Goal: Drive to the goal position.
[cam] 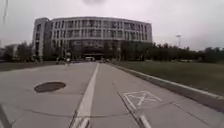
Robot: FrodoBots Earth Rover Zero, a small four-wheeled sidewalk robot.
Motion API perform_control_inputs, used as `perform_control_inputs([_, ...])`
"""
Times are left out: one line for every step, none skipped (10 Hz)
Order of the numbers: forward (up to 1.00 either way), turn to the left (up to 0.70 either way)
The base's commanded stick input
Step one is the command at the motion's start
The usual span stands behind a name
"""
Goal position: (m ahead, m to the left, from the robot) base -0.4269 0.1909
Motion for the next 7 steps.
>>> perform_control_inputs([0.00,-1.00])
perform_control_inputs([0.00,-1.00])
perform_control_inputs([0.00,-1.00])
perform_control_inputs([0.00,-1.00])
perform_control_inputs([0.00,-1.00])
perform_control_inputs([0.00,-1.00])
perform_control_inputs([0.00,-1.00])
